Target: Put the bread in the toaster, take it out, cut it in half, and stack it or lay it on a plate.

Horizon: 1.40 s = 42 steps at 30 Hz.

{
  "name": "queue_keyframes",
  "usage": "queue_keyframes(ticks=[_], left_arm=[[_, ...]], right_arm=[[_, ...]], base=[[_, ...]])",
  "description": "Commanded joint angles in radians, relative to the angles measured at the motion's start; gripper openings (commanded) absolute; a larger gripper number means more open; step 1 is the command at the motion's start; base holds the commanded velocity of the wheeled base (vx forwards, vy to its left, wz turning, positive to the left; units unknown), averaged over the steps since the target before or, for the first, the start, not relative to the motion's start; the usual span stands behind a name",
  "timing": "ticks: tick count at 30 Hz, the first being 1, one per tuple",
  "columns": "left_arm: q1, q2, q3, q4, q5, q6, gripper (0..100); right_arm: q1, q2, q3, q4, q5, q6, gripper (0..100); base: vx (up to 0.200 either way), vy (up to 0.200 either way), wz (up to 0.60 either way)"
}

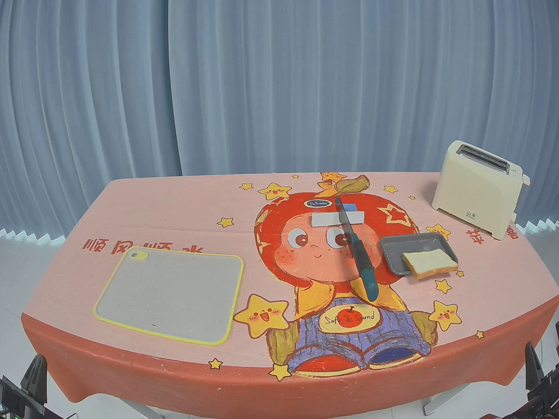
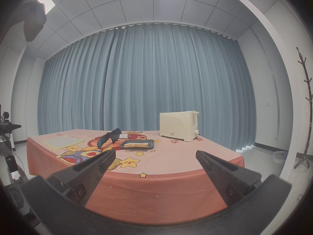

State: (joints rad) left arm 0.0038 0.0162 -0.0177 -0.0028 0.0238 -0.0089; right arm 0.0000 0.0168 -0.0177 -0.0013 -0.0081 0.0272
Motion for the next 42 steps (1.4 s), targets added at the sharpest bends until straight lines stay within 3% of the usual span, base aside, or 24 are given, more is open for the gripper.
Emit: queue_keyframes(ticks=[1,21,24,26,37,42], left_arm=[[0.001,-0.016,0.018,0.000,0.001,0.000,0],[0.001,-0.016,0.018,0.000,0.001,0.000,0],[0.001,-0.016,0.018,0.000,0.001,0.000,0],[0.001,-0.016,0.018,0.000,0.001,0.000,0],[0.001,-0.016,0.018,0.000,0.001,0.000,0],[0.001,-0.016,0.018,0.000,0.001,0.000,0]], right_arm=[[0.000,-0.015,0.018,0.000,-0.001,-0.003,100],[0.000,-0.015,0.018,-0.006,0.002,-0.021,100],[0.000,-0.015,0.018,-0.036,0.000,-0.020,100],[0.000,-0.015,0.018,-0.134,0.002,-0.021,100],[0.000,-0.017,0.018,-0.137,0.003,-0.041,100],[0.002,-0.017,-0.008,-0.131,0.039,-0.035,100]], base=[[0.000,0.000,0.00],[0.000,0.000,0.00],[0.000,0.000,0.00],[0.000,0.000,0.00],[0.000,0.000,0.00],[0.000,0.000,0.00]])
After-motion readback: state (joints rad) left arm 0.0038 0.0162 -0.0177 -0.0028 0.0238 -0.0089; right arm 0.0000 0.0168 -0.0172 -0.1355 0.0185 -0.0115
